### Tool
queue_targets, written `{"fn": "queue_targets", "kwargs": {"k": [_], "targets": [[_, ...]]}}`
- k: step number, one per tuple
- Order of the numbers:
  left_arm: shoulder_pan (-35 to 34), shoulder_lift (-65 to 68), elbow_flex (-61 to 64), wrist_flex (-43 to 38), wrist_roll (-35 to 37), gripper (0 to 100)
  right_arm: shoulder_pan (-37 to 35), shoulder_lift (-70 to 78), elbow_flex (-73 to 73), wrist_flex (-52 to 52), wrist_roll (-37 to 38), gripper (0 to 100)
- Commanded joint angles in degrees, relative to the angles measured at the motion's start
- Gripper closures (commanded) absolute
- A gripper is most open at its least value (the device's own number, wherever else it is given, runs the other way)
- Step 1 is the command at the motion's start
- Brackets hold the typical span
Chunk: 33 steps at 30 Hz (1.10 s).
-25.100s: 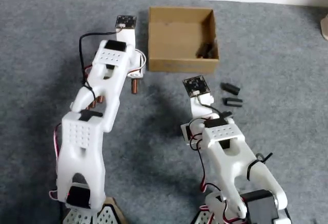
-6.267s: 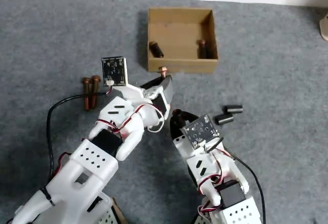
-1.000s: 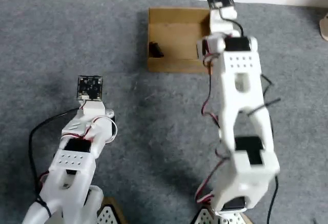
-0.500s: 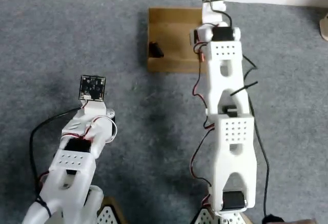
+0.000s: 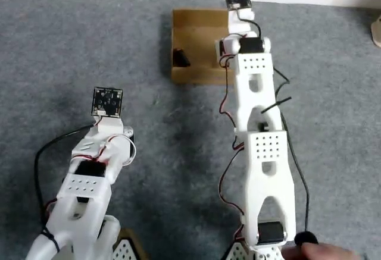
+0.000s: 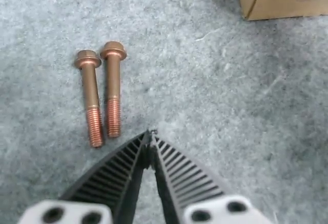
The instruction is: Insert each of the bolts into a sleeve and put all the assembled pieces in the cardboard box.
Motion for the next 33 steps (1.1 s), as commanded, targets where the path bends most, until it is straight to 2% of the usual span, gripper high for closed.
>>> {"fn": "queue_targets", "kwargs": {"k": [1, 8, 18, 21, 26, 30, 33], "targets": [[0.22, -0.75, -0.13, -0.97, -0.26, 99, -0.48, -1.01, -3.21, 0.13, -0.53, 81.7], [0.22, -0.75, -0.13, -0.97, -0.26, 99, -0.22, -1.63, -3.47, 4.35, -0.53, 81.7], [0.22, -0.75, -0.13, -0.97, -0.26, 99, 3.38, -5.49, -16.75, 25.8, 0.0, 81.8], [0.22, -0.75, -0.13, -0.97, -0.26, 99, 3.91, -6.99, -18.07, 33.1, 2.64, 81.8], [0.22, -0.75, -0.13, -0.97, -0.26, 99, 9.01, -10.86, -16.48, 33.01, -1.23, 81.8], [0.22, -0.75, -0.13, -0.97, -0.26, 99, 12.26, -15.08, -8.84, 33.01, -2.2, 81.9], [0.22, -0.75, -0.13, -0.97, -0.26, 99, 14.64, -19.3, -0.04, 33.01, -8.62, 81.9]]}}
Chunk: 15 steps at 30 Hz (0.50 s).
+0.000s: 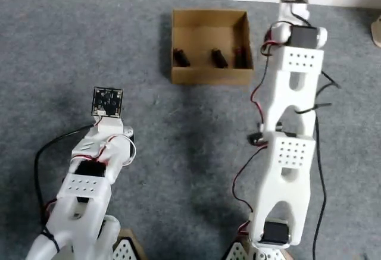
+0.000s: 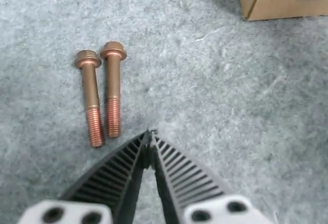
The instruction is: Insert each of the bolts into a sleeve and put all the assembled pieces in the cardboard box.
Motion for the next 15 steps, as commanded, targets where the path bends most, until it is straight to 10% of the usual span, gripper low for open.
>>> {"fn": "queue_targets", "kwargs": {"k": [1, 15], "targets": [[0.22, -0.75, -0.13, -0.97, -0.26, 99, 3.3, -8.57, 8.92, 1.1, -8.0, 81.9], [0.22, -0.75, -0.13, -0.97, -0.26, 99, 3.56, -23.6, 51.82, 0.66, -49.14, 81.5]]}}
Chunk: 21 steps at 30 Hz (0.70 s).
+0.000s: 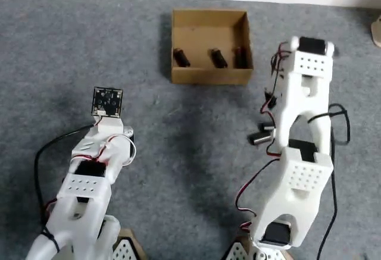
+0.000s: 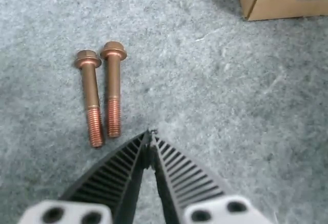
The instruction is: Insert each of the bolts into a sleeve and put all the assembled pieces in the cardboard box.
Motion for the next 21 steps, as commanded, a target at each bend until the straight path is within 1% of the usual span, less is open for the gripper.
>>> {"fn": "queue_targets", "kwargs": {"k": [1, 5, 13, 17, 21], "targets": [[0.22, -0.75, -0.13, -0.97, -0.26, 99, 0.31, -3.91, 3.21, 0.48, -7.82, 81.5], [0.22, -0.75, -0.13, -0.97, -0.26, 99, 0.4, -4.0, 4.53, -1.63, -11.87, 81.4], [0.22, -0.75, -0.13, -0.97, -0.26, 99, 2.24, -3.82, 5.05, -4.26, -16.53, 81.4], [0.22, -0.75, -0.13, -0.97, -0.26, 99, 1.98, -3.82, 11.12, -9.89, -16.88, 81.4], [0.22, -0.75, -0.13, -0.97, -0.26, 99, 1.98, -3.82, 17.19, -17.89, -16.88, 81.4]]}}
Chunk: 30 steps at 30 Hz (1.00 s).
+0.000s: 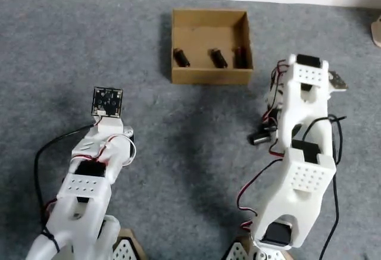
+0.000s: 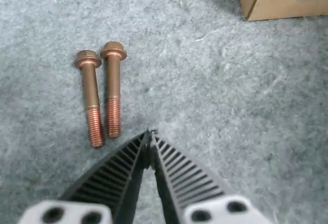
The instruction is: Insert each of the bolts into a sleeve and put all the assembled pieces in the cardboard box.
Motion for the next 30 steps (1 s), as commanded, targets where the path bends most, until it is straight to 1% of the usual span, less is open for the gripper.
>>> {"fn": "queue_targets", "kwargs": {"k": [1, 5, 10, 19, 24, 26, 30], "targets": [[0.22, -0.75, -0.13, -0.97, -0.26, 99, 0.4, -3.38, 3.12, -6.9, -0.53, 81.4], [0.22, -0.75, -0.13, -0.97, -0.26, 99, 0.4, -3.38, 4.62, -12.44, -0.35, 81.4], [0.22, -0.75, -0.13, -0.97, -0.26, 99, 0.4, -3.38, 5.05, -15.34, -0.44, 81.4], [0.22, -0.75, -0.13, -0.97, -0.26, 99, 0.4, -2.42, 5.58, -15.16, -0.44, 81.4], [0.22, -0.75, -0.13, -0.97, -0.26, 99, 0.13, 5.85, 5.85, -15.16, 0.35, 81.7], [0.22, -0.75, -0.13, -0.97, 0.0, 99, -0.22, 9.01, 4.7, -14.9, 3.08, 81.8], [0.22, -0.75, -0.57, -0.97, 0.18, 99, -1.71, 11.65, -1.27, -8.13, 4.4, 81.8]]}}
